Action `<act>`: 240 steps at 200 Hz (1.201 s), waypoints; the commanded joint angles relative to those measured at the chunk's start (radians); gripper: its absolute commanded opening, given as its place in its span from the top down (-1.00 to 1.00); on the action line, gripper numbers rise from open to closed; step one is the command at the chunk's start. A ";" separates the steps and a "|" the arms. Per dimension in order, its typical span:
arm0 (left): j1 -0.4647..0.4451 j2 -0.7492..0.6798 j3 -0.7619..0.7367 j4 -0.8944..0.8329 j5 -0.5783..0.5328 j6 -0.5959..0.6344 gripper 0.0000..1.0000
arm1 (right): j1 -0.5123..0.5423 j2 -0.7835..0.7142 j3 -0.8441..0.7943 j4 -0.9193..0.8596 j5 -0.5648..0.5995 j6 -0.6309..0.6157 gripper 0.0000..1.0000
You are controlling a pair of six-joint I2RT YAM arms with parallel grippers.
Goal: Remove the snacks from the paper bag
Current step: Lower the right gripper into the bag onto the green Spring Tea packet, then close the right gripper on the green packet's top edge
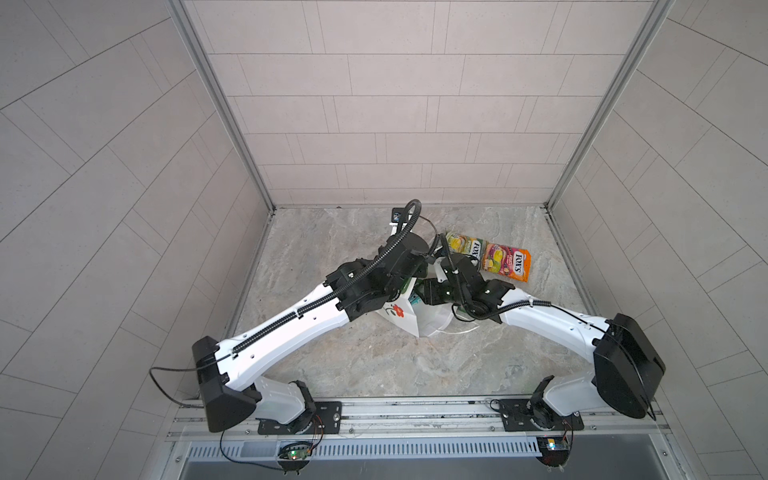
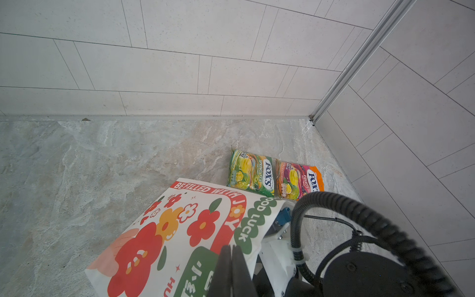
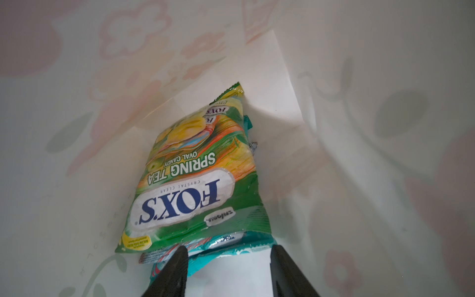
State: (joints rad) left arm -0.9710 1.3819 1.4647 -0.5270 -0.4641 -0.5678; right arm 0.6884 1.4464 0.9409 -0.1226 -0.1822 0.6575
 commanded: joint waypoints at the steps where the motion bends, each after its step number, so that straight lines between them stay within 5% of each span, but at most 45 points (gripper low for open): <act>1: 0.005 0.000 0.010 0.018 0.001 0.016 1.00 | 0.003 0.023 0.005 0.049 0.050 0.095 -0.07; 126: 0.005 0.006 0.016 0.022 0.033 0.028 1.00 | 0.004 0.127 0.070 0.091 0.072 0.166 -0.16; 189: 0.005 0.000 0.011 0.022 0.035 0.032 1.00 | 0.005 0.142 0.083 0.131 0.030 0.165 0.21; 240: 0.004 0.000 0.007 0.025 0.039 0.032 1.00 | 0.005 0.172 0.106 0.107 0.039 0.174 0.27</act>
State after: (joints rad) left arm -0.9710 1.3876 1.4647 -0.5198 -0.4232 -0.5488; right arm 0.6930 1.5940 1.0206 -0.0109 -0.1497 0.8143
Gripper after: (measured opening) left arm 0.036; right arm 0.363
